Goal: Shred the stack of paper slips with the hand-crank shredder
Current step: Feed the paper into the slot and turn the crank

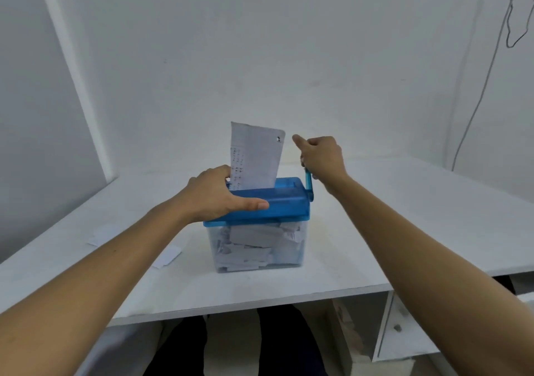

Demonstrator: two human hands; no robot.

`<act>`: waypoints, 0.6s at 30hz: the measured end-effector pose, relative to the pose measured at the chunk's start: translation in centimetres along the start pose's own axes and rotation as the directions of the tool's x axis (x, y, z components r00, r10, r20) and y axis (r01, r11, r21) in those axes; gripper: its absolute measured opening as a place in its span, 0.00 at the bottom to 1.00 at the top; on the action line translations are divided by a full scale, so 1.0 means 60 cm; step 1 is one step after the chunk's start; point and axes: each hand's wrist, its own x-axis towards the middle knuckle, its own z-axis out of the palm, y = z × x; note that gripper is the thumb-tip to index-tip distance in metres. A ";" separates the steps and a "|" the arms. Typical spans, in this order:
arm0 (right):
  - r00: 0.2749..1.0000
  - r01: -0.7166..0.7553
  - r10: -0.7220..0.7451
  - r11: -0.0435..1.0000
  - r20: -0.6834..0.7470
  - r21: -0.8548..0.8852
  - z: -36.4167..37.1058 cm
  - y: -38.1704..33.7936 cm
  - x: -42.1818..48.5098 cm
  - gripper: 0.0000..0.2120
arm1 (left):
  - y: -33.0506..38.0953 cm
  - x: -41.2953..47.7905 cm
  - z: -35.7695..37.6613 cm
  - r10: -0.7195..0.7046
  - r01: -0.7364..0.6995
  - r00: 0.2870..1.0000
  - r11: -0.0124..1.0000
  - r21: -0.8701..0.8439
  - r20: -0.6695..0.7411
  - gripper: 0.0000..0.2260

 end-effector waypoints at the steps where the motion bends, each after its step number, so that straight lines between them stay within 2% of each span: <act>1: 1.000 0.010 -0.010 1.000 -0.007 0.021 0.019 -0.006 -0.001 0.27 | -0.011 -0.004 -0.012 -0.003 0.003 1.000 1.000 0.012 0.009 0.53; 5: 0.993 0.108 -0.105 0.993 -0.057 0.055 0.078 -0.027 -0.007 0.29 | -0.023 -0.018 -0.055 0.030 -0.029 0.989 1.000 -0.012 0.148 0.33; 7: 0.971 0.220 -0.214 0.975 -0.107 0.045 0.087 -0.020 -0.020 0.28 | -0.025 -0.020 -0.064 0.037 -0.028 0.982 0.998 -0.054 0.185 0.31; 9: 0.924 0.365 -0.363 0.931 -0.116 -0.007 0.082 -0.003 -0.043 0.23 | -0.033 -0.023 -0.063 0.033 -0.015 0.989 0.993 -0.120 0.145 0.31; 12: 0.853 0.521 -0.521 0.853 -0.023 0.000 0.065 0.027 -0.058 0.13 | -0.049 -0.022 -0.050 0.028 -0.017 0.998 0.983 -0.180 0.057 0.34; 15: 0.860 0.499 -0.493 0.866 0.128 -0.016 0.061 0.033 -0.045 0.11 | -0.052 -0.024 -0.045 0.021 -0.019 1.000 0.978 -0.207 0.010 0.38; 18: 0.883 0.365 -0.346 0.931 0.318 0.002 0.066 0.034 -0.035 0.13 | -0.051 -0.023 -0.040 0.012 -0.017 1.000 0.979 -0.201 -0.027 0.36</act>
